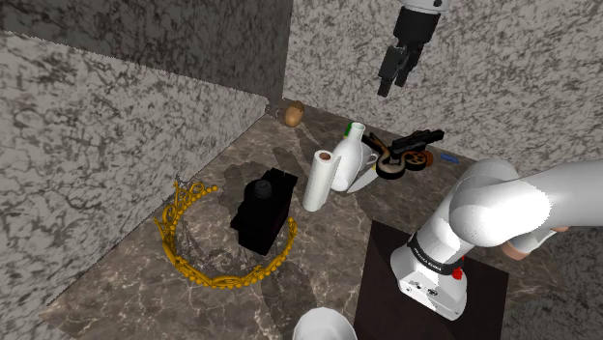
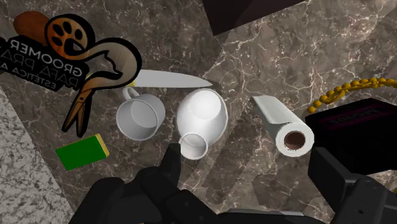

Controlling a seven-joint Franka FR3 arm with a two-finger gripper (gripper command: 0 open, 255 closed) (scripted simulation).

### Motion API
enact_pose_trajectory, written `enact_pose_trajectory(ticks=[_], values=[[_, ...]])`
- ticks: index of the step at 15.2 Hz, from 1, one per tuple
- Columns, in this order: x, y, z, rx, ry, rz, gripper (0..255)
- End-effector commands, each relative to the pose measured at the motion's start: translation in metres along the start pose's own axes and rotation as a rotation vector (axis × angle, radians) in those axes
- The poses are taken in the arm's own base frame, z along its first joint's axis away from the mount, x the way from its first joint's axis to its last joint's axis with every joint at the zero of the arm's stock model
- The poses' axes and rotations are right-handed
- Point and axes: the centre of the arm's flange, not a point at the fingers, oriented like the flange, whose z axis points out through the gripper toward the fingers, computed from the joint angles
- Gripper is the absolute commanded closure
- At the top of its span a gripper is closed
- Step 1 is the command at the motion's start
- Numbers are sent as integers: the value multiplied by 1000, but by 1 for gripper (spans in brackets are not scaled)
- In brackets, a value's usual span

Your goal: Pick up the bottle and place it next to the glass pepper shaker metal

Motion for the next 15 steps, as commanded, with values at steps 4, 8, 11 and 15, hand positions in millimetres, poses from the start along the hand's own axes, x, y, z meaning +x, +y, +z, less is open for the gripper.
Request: enact_pose_trajectory(ticks=[4, 8, 11, 15], values=[[7, 14, 36, 10, 23, -1, 0], [18, 32, 84, 24, 54, -2, 0], [28, 46, 120, 34, 78, -3, 0], [37, 57, 156, 42, 98, -3, 0]])
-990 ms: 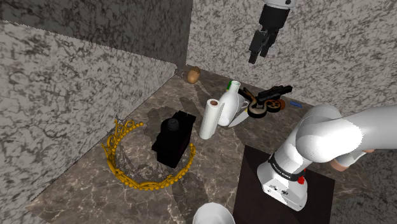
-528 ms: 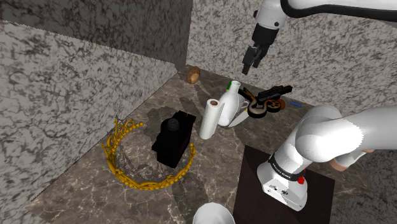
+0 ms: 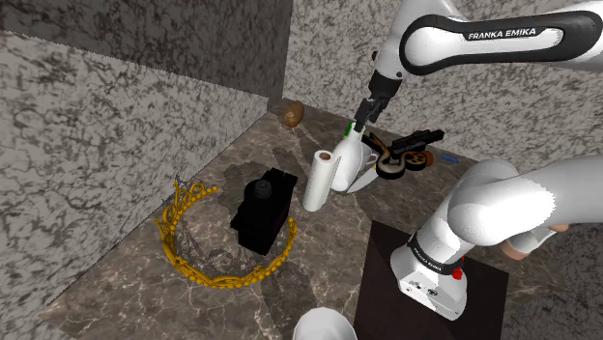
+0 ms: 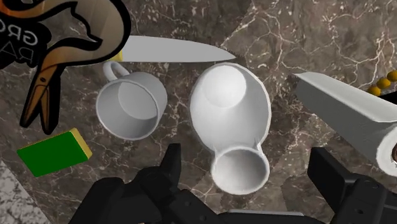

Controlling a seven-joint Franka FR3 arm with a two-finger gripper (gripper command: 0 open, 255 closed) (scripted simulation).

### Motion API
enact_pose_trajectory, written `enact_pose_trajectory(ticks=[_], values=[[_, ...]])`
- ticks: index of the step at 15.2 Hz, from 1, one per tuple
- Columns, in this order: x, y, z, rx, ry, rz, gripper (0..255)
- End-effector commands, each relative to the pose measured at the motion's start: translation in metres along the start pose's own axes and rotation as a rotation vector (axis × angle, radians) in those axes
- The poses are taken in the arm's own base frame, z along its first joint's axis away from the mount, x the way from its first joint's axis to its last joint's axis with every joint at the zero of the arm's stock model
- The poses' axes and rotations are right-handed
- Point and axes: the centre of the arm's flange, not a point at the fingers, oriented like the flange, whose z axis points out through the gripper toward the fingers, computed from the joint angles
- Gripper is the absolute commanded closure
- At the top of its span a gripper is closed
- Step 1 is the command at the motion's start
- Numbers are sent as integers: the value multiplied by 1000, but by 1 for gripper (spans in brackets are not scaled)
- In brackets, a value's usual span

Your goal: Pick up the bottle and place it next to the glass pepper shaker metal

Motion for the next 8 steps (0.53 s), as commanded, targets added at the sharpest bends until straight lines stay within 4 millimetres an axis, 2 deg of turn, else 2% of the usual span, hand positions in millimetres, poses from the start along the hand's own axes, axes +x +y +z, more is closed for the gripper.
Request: enact_pose_trajectory(ticks=[1, 6, 8], values=[[-1, 1, 14, 1, 5, -1, 0], [-1, 1, 41, 1, 5, -1, 0], [-1, 1, 44, 1, 5, -1, 0]])
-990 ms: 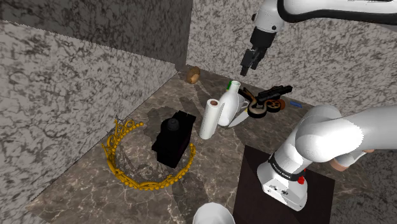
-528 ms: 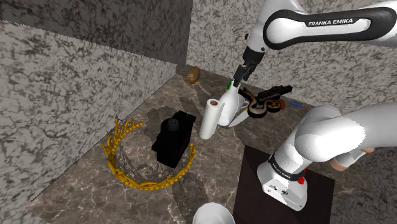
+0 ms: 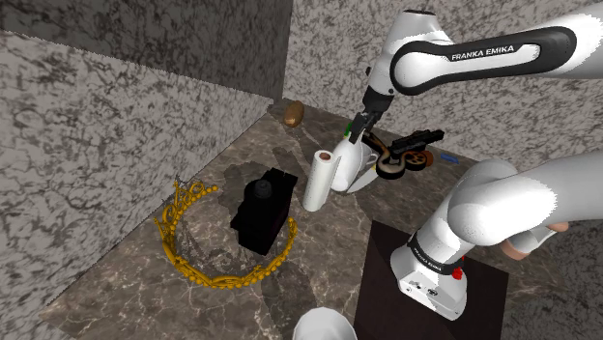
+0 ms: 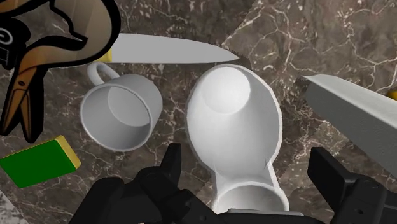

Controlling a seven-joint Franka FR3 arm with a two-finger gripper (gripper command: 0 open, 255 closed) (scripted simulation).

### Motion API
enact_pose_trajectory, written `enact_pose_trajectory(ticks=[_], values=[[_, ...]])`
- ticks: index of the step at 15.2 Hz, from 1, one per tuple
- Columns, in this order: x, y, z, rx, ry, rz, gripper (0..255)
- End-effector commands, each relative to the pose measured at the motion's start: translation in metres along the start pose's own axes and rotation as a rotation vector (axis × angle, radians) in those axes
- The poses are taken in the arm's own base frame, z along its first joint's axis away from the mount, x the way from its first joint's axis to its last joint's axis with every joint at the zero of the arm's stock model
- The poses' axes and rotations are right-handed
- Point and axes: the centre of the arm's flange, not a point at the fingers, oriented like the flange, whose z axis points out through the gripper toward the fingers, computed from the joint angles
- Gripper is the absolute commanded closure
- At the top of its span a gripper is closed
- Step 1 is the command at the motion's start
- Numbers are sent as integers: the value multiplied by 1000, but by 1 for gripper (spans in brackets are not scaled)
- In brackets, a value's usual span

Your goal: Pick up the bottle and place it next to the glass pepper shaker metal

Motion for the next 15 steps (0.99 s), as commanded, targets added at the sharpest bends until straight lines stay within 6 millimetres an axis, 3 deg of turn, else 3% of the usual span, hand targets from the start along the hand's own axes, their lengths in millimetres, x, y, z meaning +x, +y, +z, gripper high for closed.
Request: enact_pose_trajectory(ticks=[1, 6, 7, 15], values=[[0, 0, 2, 0, 1, 0, 0], [0, 0, 2, 0, 1, 0, 0], [0, 0, 2, 0, 1, 0, 255], [0, 0, 2, 0, 1, 0, 255]])
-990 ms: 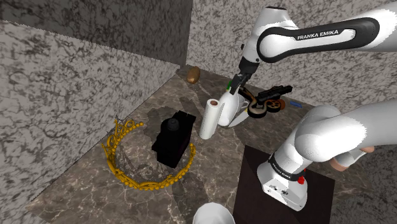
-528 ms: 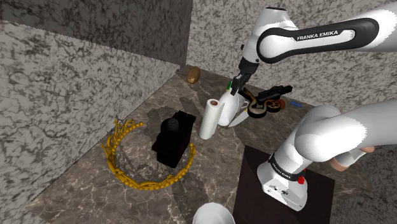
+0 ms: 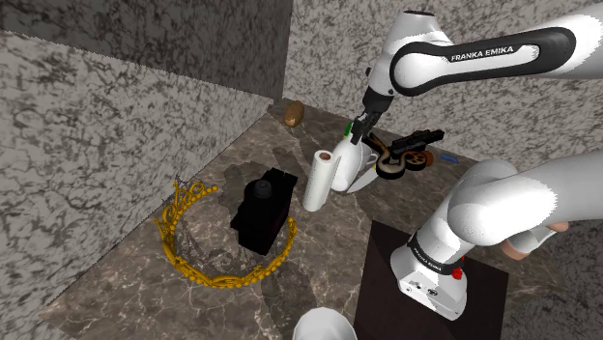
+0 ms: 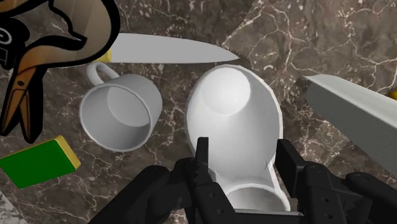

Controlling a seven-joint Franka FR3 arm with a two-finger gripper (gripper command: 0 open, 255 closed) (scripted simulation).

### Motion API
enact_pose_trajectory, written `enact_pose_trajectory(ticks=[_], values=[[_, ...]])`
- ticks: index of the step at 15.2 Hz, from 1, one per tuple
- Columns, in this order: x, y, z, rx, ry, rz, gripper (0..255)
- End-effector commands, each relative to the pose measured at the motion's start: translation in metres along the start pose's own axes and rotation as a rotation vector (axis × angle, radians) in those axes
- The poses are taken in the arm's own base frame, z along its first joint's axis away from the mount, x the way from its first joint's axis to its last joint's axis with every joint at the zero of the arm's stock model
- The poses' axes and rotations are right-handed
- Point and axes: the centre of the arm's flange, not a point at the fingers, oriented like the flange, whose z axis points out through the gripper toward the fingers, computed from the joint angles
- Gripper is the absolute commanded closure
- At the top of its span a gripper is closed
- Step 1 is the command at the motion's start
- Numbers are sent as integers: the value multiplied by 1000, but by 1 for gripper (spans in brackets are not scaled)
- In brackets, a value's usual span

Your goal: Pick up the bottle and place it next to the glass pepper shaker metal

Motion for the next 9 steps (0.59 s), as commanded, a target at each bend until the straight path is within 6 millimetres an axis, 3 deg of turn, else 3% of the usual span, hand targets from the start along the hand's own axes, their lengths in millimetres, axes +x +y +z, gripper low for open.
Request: enact_pose_trajectory(ticks=[1, 9], values=[[0, 0, 0, 0, -1, 0, 255], [3, 0, -42, 0, -1, 0, 255]])
